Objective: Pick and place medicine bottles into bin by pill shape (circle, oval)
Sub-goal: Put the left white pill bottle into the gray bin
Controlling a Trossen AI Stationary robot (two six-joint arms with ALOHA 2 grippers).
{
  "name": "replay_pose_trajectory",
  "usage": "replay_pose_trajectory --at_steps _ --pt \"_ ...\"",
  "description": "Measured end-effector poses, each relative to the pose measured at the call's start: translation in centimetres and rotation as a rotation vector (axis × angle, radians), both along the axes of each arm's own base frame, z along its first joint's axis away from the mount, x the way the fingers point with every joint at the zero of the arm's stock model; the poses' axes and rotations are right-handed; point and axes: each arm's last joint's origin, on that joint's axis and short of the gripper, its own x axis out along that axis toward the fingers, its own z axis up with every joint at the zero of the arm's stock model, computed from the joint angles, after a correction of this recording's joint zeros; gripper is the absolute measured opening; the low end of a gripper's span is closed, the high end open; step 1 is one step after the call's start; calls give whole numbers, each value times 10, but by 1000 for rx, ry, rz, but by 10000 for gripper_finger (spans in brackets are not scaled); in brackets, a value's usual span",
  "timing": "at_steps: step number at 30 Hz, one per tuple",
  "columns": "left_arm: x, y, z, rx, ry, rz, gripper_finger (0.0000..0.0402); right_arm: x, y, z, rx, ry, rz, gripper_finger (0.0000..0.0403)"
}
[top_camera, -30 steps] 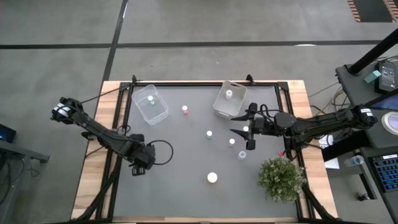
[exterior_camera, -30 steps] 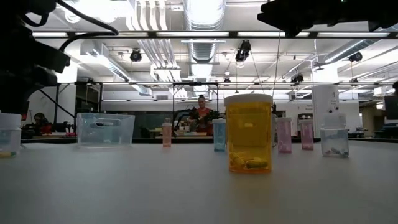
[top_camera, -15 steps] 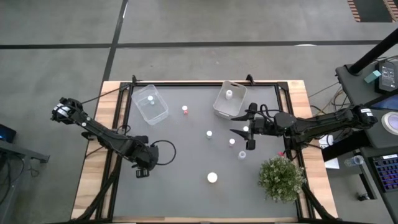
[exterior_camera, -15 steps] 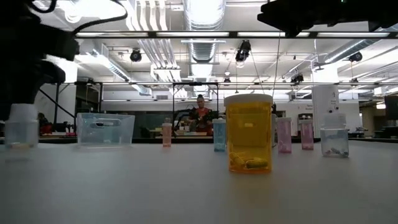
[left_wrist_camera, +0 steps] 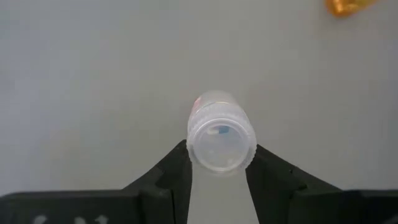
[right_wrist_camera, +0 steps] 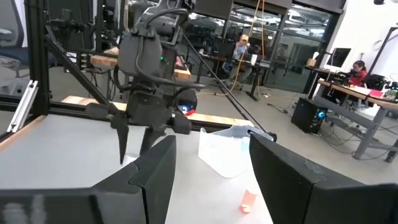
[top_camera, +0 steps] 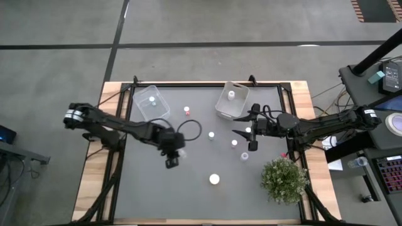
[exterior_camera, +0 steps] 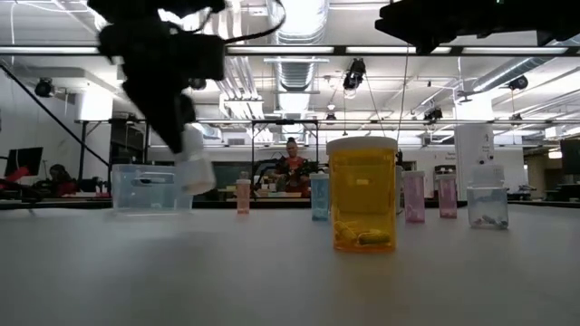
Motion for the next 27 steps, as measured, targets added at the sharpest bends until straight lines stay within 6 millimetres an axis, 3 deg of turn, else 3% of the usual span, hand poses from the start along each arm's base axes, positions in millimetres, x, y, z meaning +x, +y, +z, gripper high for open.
replay_pose_trajectory --at_steps 6,10,18,27 --pt "44 17 -5 79 124 -90 113 0 0 0 0 6 0 196" --pt "61 27 -13 114 237 -101 114 0 0 -1 0 6 0 196" --pt "71 29 -20 210 256 -114 126 0 0 -1 2 12 0 196" --pt "70 30 -20 236 259 -123 205 0 0 -2 1 18 0 196"
